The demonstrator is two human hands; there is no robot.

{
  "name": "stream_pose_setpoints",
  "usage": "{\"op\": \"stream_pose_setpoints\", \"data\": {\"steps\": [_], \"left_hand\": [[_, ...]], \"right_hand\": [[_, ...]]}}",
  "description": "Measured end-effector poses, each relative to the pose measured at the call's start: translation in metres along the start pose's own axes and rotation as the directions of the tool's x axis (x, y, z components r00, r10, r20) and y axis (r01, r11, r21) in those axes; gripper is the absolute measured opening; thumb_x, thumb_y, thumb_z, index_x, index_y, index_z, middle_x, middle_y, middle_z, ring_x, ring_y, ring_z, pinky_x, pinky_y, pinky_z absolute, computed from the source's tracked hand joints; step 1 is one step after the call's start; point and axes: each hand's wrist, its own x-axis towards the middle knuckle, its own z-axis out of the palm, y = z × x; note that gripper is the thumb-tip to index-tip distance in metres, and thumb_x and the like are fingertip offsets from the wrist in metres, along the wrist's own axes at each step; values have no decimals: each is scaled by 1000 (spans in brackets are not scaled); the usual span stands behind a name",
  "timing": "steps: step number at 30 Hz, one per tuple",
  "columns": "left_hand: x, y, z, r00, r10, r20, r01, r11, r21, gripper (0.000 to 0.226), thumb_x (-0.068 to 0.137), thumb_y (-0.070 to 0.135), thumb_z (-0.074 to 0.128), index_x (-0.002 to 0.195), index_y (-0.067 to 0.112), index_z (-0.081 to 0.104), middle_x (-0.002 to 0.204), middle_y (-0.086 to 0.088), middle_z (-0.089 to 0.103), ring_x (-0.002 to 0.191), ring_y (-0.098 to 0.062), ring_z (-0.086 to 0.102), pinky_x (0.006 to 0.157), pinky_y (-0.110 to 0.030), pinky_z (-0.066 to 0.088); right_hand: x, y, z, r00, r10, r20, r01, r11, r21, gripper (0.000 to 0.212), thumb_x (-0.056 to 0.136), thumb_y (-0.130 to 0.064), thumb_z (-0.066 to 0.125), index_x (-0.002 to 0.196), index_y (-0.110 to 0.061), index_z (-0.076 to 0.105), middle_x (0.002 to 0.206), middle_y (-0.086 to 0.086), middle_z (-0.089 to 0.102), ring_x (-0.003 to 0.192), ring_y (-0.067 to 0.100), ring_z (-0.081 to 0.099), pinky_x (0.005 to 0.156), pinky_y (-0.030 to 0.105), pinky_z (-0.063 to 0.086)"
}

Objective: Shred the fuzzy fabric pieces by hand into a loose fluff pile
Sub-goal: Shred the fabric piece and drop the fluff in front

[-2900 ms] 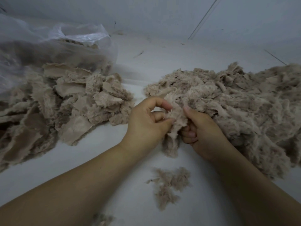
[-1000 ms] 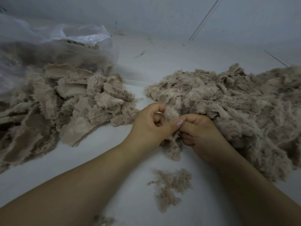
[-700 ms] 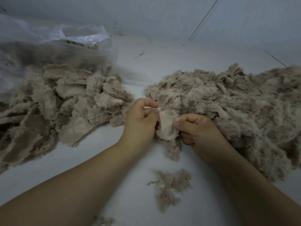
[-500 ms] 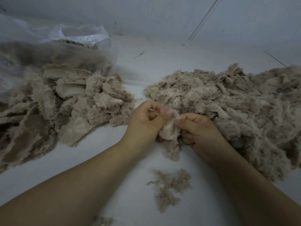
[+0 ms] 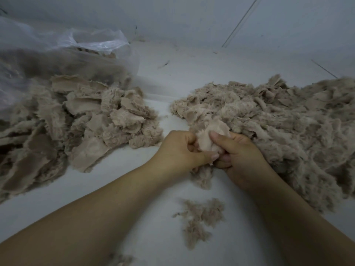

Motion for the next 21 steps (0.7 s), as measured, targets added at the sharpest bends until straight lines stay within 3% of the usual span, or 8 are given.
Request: {"op": "stream_pose_setpoints", "data": {"steps": [5, 7, 9, 11, 13, 16, 18, 21], "left_hand": [[-1, 7, -17, 978, -47, 205, 38, 998, 49, 15, 74, 11, 83, 70, 3, 70, 44, -3, 56, 35, -7, 41, 39, -14, 31], [-3, 10, -24, 907, -29, 421, -20, 993, 113, 12, 76, 12, 82, 71, 8, 72, 44, -2, 53, 36, -7, 38, 41, -15, 30], [-6, 15, -27, 787, -27, 617, -94, 982, 162, 10, 76, 15, 81, 70, 15, 74, 48, -1, 55, 39, -7, 41, 44, -16, 34], [-8, 18, -29, 728, -29, 685, -106, 982, 154, 11, 76, 23, 80, 68, 19, 74, 47, -1, 55, 40, -8, 43, 46, -16, 36], [-8, 18, -28, 802, -17, 597, -65, 991, 115, 30, 75, 38, 78, 63, 13, 71, 40, -4, 48, 36, -11, 37, 43, -17, 32], [-4, 13, -16, 970, -79, 230, 109, 987, -122, 52, 65, 54, 79, 57, 7, 58, 33, -5, 37, 28, -12, 24, 38, -18, 17], [-1, 10, -9, 991, -104, 83, 124, 950, -287, 46, 64, 47, 75, 67, 7, 54, 37, -7, 39, 27, -12, 23, 37, -14, 16], [-3, 6, -5, 998, -41, 58, 53, 969, -242, 25, 83, 25, 72, 75, 11, 53, 43, -10, 47, 27, -13, 29, 33, -12, 23]], "right_hand": [[3, 0, -4, 998, 23, -54, -21, 999, 45, 37, 79, -28, 63, 50, -12, 45, 43, 0, 29, 34, 5, 21, 33, 16, 21], [4, 0, -5, 998, 13, -63, -10, 999, 51, 34, 81, -26, 63, 58, -10, 43, 51, 1, 28, 35, 4, 22, 33, 16, 21], [3, -1, -4, 998, 6, -66, -3, 999, 48, 30, 81, -24, 63, 64, -9, 43, 54, 2, 28, 35, 4, 23, 34, 15, 21], [1, -1, -3, 999, -12, -46, 14, 999, 38, 26, 79, -23, 64, 62, -9, 51, 51, 1, 33, 35, 3, 25, 34, 15, 21], [-1, -2, -2, 1000, -31, -2, 32, 999, 15, 25, 80, -22, 63, 56, -15, 62, 46, -4, 39, 34, 2, 27, 34, 15, 22], [-2, -3, -2, 998, -37, 58, 39, 999, -28, 23, 81, -21, 62, 60, -17, 71, 47, -1, 47, 34, 2, 29, 35, 15, 24], [-1, -3, -3, 996, -39, 75, 43, 997, -65, 17, 80, -22, 64, 69, -14, 75, 51, 3, 46, 36, 3, 26, 36, 16, 20], [2, 0, -4, 998, -26, 63, 33, 994, -106, 20, 79, -26, 64, 64, -15, 71, 48, -2, 38, 37, 4, 23, 37, 16, 18]]}}
